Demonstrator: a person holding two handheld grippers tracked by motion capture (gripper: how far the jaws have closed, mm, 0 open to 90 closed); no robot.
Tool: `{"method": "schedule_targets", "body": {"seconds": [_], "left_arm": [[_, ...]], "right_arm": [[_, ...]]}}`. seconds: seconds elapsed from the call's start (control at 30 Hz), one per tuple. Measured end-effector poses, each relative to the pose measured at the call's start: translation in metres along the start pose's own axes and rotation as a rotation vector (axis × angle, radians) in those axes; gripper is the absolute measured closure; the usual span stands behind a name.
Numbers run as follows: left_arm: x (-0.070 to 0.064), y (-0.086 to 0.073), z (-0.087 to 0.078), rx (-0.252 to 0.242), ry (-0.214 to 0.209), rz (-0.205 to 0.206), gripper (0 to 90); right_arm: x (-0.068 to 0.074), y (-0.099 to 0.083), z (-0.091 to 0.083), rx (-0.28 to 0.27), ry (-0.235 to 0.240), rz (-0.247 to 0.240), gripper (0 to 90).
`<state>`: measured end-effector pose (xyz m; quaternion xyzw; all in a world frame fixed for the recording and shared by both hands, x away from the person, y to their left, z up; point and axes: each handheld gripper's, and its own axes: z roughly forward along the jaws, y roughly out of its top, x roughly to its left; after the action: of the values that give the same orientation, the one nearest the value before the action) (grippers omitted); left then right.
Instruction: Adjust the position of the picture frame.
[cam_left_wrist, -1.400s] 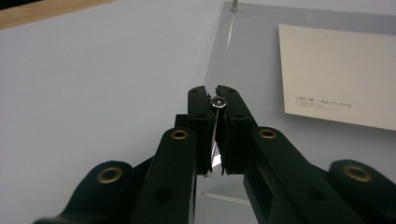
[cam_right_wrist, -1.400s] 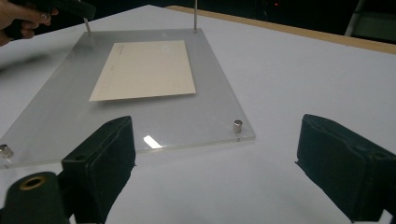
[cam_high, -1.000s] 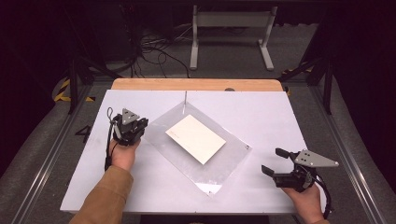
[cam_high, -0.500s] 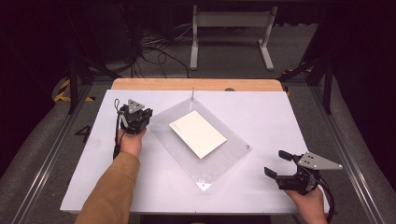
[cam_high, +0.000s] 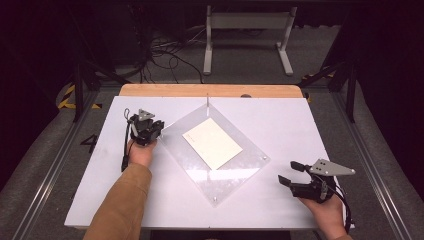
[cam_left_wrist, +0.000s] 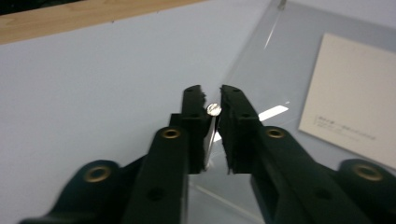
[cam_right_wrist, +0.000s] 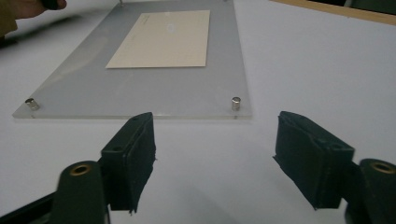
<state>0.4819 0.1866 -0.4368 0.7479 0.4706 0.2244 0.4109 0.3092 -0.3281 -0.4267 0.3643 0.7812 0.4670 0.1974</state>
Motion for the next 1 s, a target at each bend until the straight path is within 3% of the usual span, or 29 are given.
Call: {"method": "schedule_targets", "body": {"seconds": [0.17,0.23,0.33,0.57,0.63,0.8,0.93,1.0], "left_arm": [[-0.006,0.005,-0.02,-0.026,-0.03,0.006,59.2],[-0.012,0.004,-0.031,-0.059,-0.046,0.014,56.3],[-0.021,0.002,-0.045,-0.095,-0.094,0.012,55.5],[-0.043,-0.012,-0.072,-0.107,-0.192,0.047,54.1],[-0.049,-0.018,-0.078,-0.12,-0.184,0.062,53.2],[-0.055,-0.03,-0.087,-0.153,-0.22,0.044,53.3],[-0.055,-0.038,-0.093,-0.154,-0.254,0.028,53.2],[-0.054,-0.039,-0.094,-0.155,-0.252,0.032,53.1]], "right_arm": [[-0.003,0.01,0.008,0.037,0.007,-0.02,46.8],[-0.004,0.015,0.013,0.05,0.007,-0.023,50.3],[-0.006,0.022,0.02,0.064,0.004,-0.014,52.6],[-0.013,0.038,0.052,0.154,0.01,-0.005,64.3],[-0.017,0.041,0.061,0.177,0.013,0.005,64.4],[-0.021,0.042,0.08,0.228,0.007,0.006,67.5],[-0.025,0.04,0.087,0.236,-0.006,0.013,72.1],[-0.026,0.039,0.088,0.24,-0.007,0.017,72.7]]}}
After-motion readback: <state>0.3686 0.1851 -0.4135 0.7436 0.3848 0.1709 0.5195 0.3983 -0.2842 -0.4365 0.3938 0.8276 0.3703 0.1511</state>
